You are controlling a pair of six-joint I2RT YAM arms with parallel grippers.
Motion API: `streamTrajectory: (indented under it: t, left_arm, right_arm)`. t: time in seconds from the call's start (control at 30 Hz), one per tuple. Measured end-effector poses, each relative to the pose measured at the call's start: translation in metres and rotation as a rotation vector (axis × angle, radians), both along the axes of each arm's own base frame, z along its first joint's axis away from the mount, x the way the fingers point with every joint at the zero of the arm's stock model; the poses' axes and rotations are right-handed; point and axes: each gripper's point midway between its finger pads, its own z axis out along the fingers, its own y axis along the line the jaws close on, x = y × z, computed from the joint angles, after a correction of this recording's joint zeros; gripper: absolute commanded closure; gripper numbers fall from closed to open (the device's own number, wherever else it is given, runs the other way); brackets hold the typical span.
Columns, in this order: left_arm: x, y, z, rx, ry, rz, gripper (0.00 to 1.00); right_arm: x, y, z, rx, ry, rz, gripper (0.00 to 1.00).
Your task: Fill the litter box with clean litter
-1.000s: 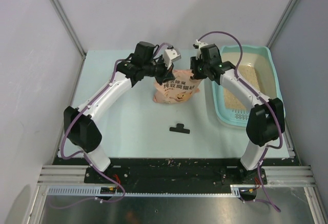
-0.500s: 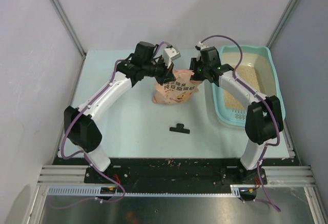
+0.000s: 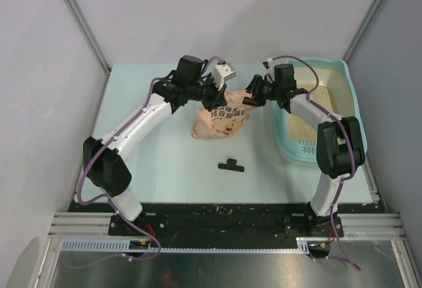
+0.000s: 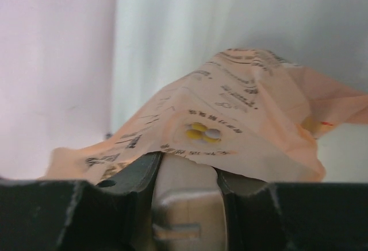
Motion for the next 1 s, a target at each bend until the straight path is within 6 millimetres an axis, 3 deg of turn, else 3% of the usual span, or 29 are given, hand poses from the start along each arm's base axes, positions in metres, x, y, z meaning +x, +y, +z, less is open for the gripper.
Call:
streamTrajectory:
  t: [0.17,0.37,0.57,1.0]
  left_arm:
    - [0.001,0.002,0.001,0.030,-0.044,0.010,0.99]
    - [0.003,0.006,0.003,0.081,-0.118,0.006,0.99]
    - [0.007,0.015,0.007,0.129,-0.182,0.006,1.00]
    - [0.010,0.015,0.010,0.177,-0.269,-0.070,1.00]
  right_arm:
    - [0.005,-0.009,0.020,0.187,0.072,0.021,1.00]
    - [0.015,-0.038,0.037,0.321,0.120,0.006,1.00]
    - [0.016,-0.067,0.037,0.372,0.166,-0.020,1.00]
    - [0.005,-0.099,0.052,0.390,0.153,-0.048,1.00]
